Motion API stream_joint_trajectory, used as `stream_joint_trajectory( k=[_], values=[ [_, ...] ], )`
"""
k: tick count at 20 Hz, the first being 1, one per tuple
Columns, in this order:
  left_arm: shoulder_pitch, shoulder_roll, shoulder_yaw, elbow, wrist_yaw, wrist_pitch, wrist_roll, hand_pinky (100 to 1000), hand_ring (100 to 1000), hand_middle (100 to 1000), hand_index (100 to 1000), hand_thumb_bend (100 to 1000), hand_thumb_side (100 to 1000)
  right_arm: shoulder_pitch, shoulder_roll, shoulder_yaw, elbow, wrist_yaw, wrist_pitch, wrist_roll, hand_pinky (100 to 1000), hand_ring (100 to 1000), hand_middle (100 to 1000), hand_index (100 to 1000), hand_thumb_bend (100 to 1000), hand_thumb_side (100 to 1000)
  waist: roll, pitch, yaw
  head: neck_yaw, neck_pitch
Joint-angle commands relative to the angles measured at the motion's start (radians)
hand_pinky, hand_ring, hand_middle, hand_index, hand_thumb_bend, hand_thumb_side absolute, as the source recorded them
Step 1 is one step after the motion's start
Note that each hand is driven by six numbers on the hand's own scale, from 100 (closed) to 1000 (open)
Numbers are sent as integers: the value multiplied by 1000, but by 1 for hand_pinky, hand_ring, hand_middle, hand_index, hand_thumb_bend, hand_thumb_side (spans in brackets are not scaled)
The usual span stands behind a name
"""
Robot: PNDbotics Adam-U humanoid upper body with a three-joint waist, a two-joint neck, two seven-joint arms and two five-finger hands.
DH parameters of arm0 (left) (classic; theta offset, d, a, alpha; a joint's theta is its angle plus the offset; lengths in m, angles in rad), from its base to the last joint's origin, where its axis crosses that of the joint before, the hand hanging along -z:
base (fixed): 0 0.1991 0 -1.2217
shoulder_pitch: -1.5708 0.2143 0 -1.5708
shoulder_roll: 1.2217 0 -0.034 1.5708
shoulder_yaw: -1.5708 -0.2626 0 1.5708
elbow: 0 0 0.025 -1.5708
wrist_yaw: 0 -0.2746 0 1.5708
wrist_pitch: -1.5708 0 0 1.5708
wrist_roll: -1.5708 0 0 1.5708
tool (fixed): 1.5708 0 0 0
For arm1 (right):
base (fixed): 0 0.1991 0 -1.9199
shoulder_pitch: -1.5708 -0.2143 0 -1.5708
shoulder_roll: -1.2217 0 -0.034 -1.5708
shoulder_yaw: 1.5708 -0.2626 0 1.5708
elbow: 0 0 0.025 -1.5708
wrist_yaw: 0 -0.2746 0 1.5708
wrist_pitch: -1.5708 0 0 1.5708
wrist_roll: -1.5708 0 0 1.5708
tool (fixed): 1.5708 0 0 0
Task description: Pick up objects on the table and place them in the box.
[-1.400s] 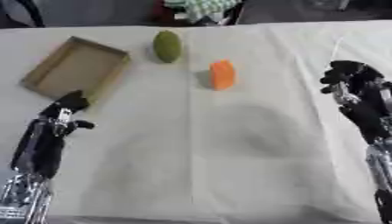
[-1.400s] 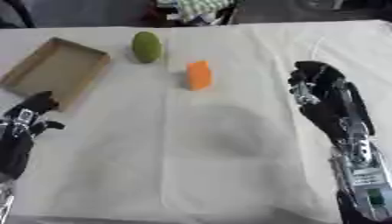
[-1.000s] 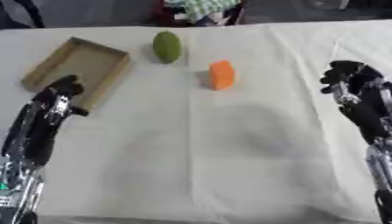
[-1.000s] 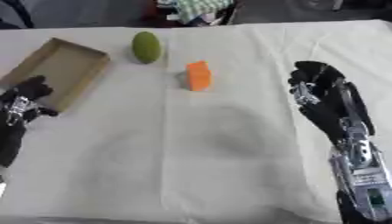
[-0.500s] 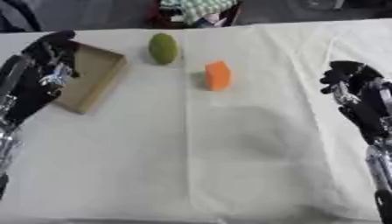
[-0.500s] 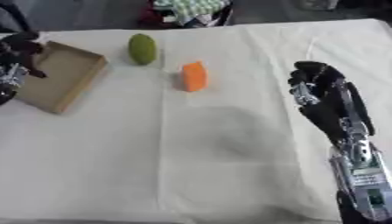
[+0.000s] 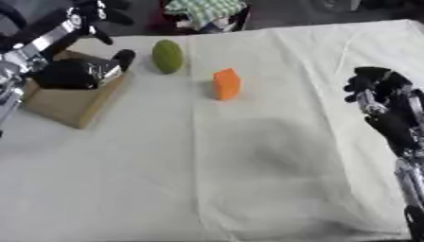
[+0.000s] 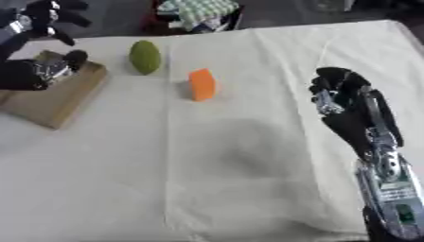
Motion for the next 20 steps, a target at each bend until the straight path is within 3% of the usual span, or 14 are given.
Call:
stream_joint_trajectory(
  k=[1,7,14,20],
  values=[
    [-79,-67,-46,95,-93,-3,-43,760,928,955,879,341,511,-9,-21,4,-9,-7,-3,6,595,658,604,737,100,401,-5,-19,-7,1,5],
    [-161,-218,-74,291,-276,-44,-29,767,923,964,901,398,472,-14,-22,8,-13,-15,-5,1,597,660,601,735,100,396,-10,-22,-39,13,5],
    [-175,-352,-6,542,-482,-98,72,763,912,962,906,462,475,-18,-20,14,-13,-18,-4,-6,597,661,598,734,100,396,-11,-21,-68,18,5],
    [-176,-428,59,673,-628,-109,224,757,905,963,906,469,469,-21,-18,19,-12,-21,-4,0,597,661,597,734,100,397,-13,-20,-80,26,5]
  ],
)
